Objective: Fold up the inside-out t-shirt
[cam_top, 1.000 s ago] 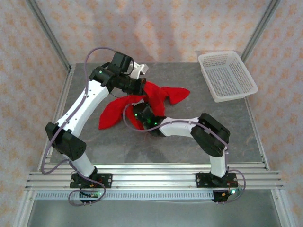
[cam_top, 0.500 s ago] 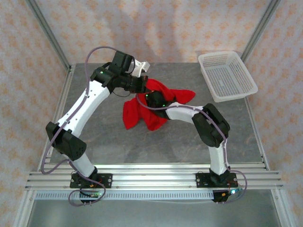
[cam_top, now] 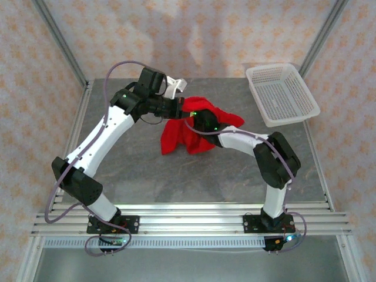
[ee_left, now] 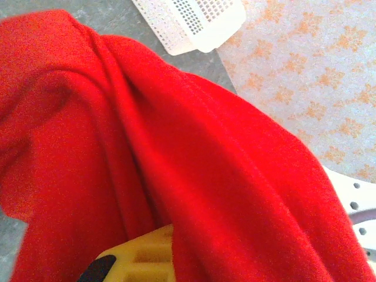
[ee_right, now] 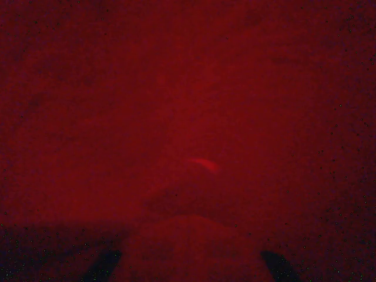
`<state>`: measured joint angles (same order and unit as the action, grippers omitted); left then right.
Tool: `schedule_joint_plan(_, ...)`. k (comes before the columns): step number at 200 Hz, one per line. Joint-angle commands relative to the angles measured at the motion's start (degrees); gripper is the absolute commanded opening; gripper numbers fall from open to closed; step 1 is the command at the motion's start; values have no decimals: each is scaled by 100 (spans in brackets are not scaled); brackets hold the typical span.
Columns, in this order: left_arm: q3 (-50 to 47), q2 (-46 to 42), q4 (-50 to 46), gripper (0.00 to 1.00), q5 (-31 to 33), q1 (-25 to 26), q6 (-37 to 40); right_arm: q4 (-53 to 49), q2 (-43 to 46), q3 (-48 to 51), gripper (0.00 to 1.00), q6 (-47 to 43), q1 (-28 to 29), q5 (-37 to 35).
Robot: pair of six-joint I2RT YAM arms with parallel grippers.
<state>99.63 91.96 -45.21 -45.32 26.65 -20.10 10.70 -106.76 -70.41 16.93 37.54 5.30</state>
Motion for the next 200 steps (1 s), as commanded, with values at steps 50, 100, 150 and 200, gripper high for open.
schedule_joint_plan(50, 1139, -292, -908, 0, 1024, 34, 409, -703, -315, 236, 6, -372, -58, 531)
schedule_joint_plan(100, 634, -590, -574, 0, 971, -100, 511, -631, 637, 871, 9, 38, -272, 507)
schedule_joint_plan(150, 692, -567, -266, 0, -274, 148, 621, -2198, -625, -516, 9, 202, -335, -129)
schedule_joint_plan(200, 881, -795, -28, 0, -273, 263, 799, -3411, -1389, -1273, 50, -211, -326, -98)
